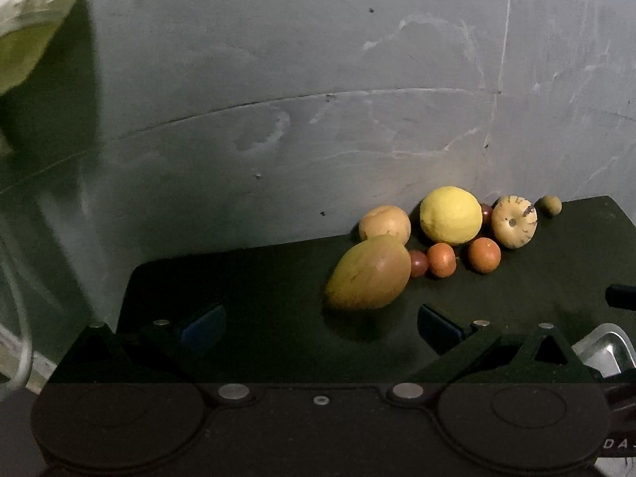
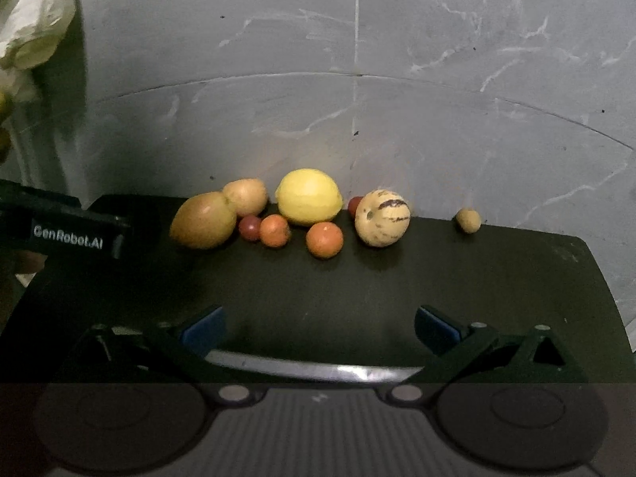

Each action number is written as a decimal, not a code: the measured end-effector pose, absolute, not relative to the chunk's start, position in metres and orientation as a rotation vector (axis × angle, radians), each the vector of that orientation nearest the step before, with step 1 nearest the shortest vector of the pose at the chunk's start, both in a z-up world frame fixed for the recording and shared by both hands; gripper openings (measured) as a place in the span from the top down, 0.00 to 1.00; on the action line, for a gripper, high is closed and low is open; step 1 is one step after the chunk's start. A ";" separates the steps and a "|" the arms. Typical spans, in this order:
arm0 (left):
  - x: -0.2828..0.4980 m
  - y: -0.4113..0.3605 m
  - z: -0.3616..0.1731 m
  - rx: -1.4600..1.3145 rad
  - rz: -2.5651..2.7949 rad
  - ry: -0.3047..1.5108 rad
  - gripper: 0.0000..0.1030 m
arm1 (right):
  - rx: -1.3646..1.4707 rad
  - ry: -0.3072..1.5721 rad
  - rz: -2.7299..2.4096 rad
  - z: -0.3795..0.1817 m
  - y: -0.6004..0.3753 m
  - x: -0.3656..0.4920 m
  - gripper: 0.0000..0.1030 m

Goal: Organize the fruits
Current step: 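Grasp the tangerine with the right tool while the left tool grasps the pear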

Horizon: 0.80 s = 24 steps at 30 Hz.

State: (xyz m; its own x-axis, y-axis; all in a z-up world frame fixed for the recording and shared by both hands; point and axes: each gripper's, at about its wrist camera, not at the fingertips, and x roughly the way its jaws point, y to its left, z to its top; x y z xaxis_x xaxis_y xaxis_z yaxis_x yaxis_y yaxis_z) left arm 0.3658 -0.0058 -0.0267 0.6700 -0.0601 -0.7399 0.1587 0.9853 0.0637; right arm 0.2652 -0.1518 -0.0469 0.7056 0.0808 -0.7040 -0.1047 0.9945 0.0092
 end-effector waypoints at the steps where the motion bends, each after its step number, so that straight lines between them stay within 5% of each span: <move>1: 0.369 -0.007 -0.029 0.129 -0.128 0.829 0.01 | -0.030 0.779 0.101 -0.048 -0.152 0.269 0.00; 17: 0.417 -0.023 -0.051 0.124 -0.174 0.858 0.01 | -0.007 0.773 0.077 -0.076 -0.150 0.326 0.12; 24: 0.425 -0.022 -0.057 0.115 -0.229 0.874 0.14 | -0.009 0.790 0.084 -0.083 -0.152 0.341 0.29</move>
State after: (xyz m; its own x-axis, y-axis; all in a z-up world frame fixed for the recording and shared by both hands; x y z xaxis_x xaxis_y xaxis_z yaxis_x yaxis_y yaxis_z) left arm 0.4253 -0.0220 -0.0568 0.6196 -0.1522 -0.7701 0.2457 0.9693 0.0062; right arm 0.3408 -0.1515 -0.0829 0.7005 0.0726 -0.7099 -0.0791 0.9966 0.0239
